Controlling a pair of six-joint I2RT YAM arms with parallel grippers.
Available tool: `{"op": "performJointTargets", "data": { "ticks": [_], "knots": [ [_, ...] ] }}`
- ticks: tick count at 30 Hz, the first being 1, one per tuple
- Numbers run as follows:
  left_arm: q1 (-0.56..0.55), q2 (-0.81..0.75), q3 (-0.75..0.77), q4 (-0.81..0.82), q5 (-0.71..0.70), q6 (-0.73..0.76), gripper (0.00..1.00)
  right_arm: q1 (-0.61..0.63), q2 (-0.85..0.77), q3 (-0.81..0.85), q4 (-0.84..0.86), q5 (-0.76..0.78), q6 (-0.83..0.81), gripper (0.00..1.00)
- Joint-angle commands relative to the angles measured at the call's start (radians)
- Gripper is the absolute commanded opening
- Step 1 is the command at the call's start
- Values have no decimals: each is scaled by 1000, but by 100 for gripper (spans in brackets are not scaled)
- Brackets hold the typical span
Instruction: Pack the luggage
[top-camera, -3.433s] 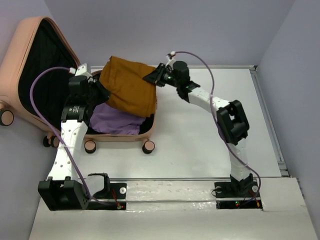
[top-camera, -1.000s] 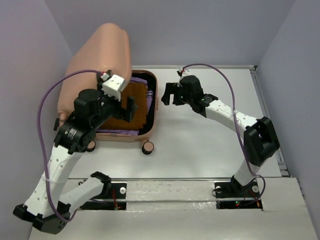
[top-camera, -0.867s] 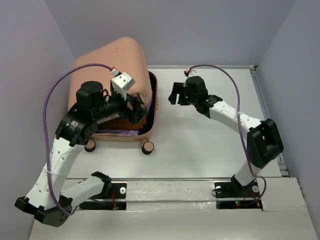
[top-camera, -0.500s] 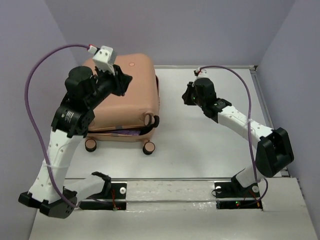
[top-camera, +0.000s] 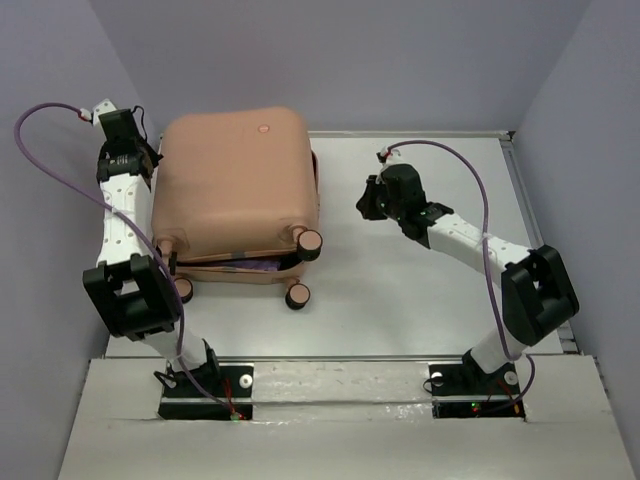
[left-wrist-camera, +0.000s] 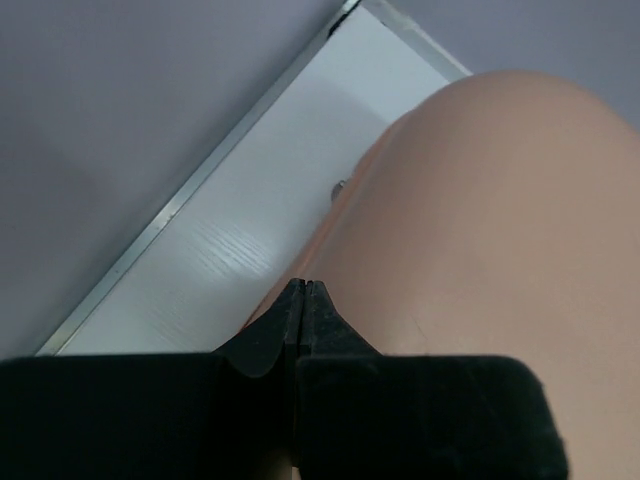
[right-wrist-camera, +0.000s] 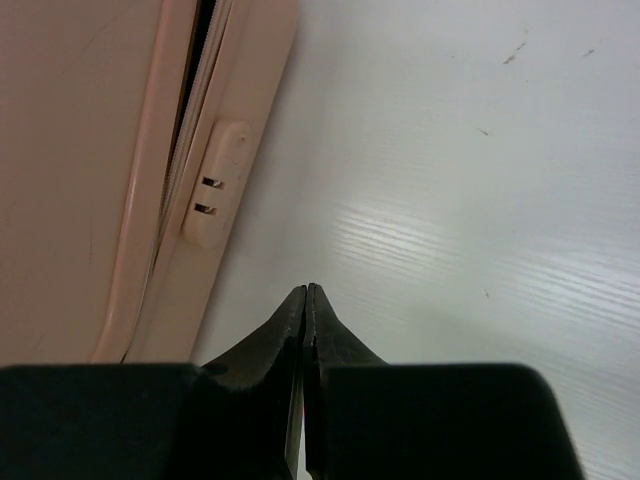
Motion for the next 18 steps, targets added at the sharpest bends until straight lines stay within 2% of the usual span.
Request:
{"op": "performJointTargets", "data": {
  "ticks": [1,4,7,10,18],
  "knots": [
    [44,53,19,95,-139,-31,6,17,15,22,78,-66,-29,7],
    [88,130,60,66,-141,-18,6,26,15,15,85,-84,-35,7],
    [90,286,134,0,-121,18,6,26,17,5,99,-83,-41,7],
    [84,331,81,43,-70,28,6,26,23,8,101,-66,-41,7],
    [-34,475,68,-4,-104,71,6,26,5,7,102,15,-52,7]
  ]
}}
